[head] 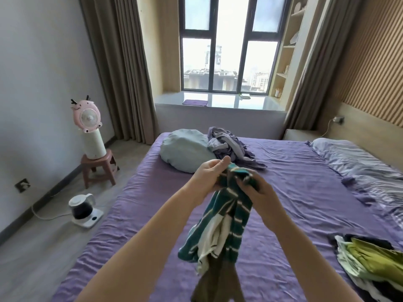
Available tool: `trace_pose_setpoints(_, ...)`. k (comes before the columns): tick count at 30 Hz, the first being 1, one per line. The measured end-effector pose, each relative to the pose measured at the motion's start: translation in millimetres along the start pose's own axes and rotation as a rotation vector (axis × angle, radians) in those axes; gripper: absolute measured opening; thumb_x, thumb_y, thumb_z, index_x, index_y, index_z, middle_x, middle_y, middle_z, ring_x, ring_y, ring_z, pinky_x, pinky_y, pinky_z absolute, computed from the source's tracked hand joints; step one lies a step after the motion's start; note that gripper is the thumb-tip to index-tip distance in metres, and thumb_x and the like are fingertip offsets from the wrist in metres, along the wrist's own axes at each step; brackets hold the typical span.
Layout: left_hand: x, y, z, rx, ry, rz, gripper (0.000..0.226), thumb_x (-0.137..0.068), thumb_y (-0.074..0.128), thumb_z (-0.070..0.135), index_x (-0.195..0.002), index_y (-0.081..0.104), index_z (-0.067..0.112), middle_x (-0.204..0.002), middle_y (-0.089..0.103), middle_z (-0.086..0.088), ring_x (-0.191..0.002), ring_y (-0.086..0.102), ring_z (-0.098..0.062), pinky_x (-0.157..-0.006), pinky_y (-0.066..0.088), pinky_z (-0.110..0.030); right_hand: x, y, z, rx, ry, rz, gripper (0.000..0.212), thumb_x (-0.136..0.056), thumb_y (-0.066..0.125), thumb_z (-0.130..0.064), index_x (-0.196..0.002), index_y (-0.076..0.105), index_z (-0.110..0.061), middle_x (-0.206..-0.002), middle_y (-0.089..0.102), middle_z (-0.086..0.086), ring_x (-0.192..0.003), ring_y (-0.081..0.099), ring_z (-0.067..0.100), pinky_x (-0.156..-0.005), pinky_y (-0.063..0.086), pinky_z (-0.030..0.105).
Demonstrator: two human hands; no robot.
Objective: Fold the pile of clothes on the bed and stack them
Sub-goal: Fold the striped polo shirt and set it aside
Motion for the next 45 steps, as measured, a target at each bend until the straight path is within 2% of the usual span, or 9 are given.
trace_pose_setpoints(10,12.5,47.0,-67.4,-0.346,0.09,-0.028,0.04,-0.076,0.08,0.012,-0.108,0.056,0.011,-0.1,0.065,-0.004,-0.086,0.064,-0.008,-0.076,0.053,-0.025,-25.6,-68.4,-12.4,-0.399,0.176,-0.08,0.021,-0.098,0.048,-0.027,-0.101,0.062,-0.012,-0.081,0.07,0.008,-0.071,0.067,0.023,-0.064,0.059,0.037)
trace_pose_setpoints(17,-7.5,69.3,-47.5,-0.236,0.073,0.068,0.006,-0.089,0.066,0.014,-0.084,0.064,0.016,-0.068,0.061,0.009,-0.061,0.055,-0.005,-0.054,0.045,-0.019,-36.9,-111.9,-2.7,0.006,0.061,0.012,0.015,-0.097,0.051,-0.027,-0.105,0.058,-0.016,-0.082,0.065,0.001,-0.071,0.065,0.016,-0.052,0.05,0.016)
trace_pose_setpoints(22,-25.2,81.1,-4.4,-0.245,0.058,0.084,0.016,-0.082,0.074,0.021,-0.067,0.072,0.02,-0.063,0.066,0.005,-0.054,0.058,-0.006,-0.05,0.047,-0.018,-24.3,-122.1,3.4,0.302,-0.13,-0.057,0.051,-0.091,0.058,-0.01,-0.113,0.042,-0.054,-0.117,0.054,-0.019,-0.108,0.053,0.0,-0.079,0.045,0.007)
trace_pose_setpoints(25,-31.2,84.3,7.9,-0.225,-0.02,0.043,0.013,-0.081,0.075,0.023,-0.07,0.074,0.015,-0.066,0.069,-0.003,-0.054,0.061,-0.011,-0.052,0.05,-0.019,-19.7,-118.9,-4.4,0.507,-0.359,-0.097,0.068,-0.085,0.069,-0.027,-0.134,0.026,-0.047,-0.147,0.022,-0.022,-0.14,0.007,-0.005,-0.115,0.01,0.019)
trace_pose_setpoints(27,-31.4,83.5,13.6,-0.233,-0.072,0.0,0.012,-0.083,0.073,0.021,-0.077,0.074,0.01,-0.07,0.069,-0.006,-0.057,0.063,-0.014,-0.054,0.051,-0.021,-19.0,-112.9,-8.1,0.623,-0.473,-0.18,0.076,-0.079,0.071,-0.047,-0.141,0.027,-0.042,-0.147,0.023,-0.024,-0.143,0.011,0.001,-0.117,0.009,0.024)
trace_pose_setpoints(31,-24.5,75.4,20.4,-0.249,-0.124,-0.077,0.014,-0.091,0.062,0.013,-0.082,0.069,0.005,-0.074,0.065,-0.01,-0.063,0.061,-0.017,-0.061,0.052,-0.026,-21.4,-92.0,-14.5,0.688,-0.412,-0.202,0.057,-0.081,0.07,-0.039,-0.134,0.049,-0.033,-0.119,0.056,-0.01,-0.108,0.052,0.012,-0.095,0.042,0.026)
trace_pose_setpoints(38,1.4,24.8,15.7,0.293,-0.226,-0.189,0.048,-0.091,0.05,0.043,-0.113,0.065,0.003,-0.102,0.066,-0.019,-0.091,0.064,-0.027,-0.085,0.05,-0.035,-10.4,-53.4,-25.0,0.456,-0.368,-0.118,0.027,-0.086,0.068,-0.023,-0.112,0.068,-0.031,-0.093,0.064,-0.029,-0.088,0.06,-0.006,-0.075,0.046,0.008)
trace_pose_setpoints(40,13.3,8.0,2.2,0.054,-0.211,-0.206,0.044,-0.095,0.048,0.048,-0.122,0.061,0.017,-0.122,0.062,-0.018,-0.113,0.057,-0.027,-0.098,0.042,-0.029,-9.6,-45.1,-29.3,0.446,-0.332,-0.077,0.016,-0.088,0.065,-0.02,-0.092,0.068,-0.036,-0.076,0.064,-0.026,-0.075,0.059,-0.002,-0.065,0.045,0.01)
trace_pose_setpoints(45,32.9,-8.4,-41.8,-0.164,-0.058,-0.135,0.032,-0.075,0.079,0.042,-0.093,0.07,0.017,-0.089,0.066,-0.001,-0.081,0.058,-0.013,-0.072,0.045,-0.02,-12.1,-41.9,-40.1,0.338,-0.197,0.005,0.027,-0.09,0.06,-0.031,-0.065,0.065,-0.039,-0.056,0.056,-0.014,-0.05,0.045,0.002,-0.05,0.034,0.015)
Point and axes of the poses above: each hand's wrist, its own x-axis away from the middle knuckle, its own y-axis out of the palm, z = x × y, the point moved 1 cm from there along -x, towards the middle knuckle
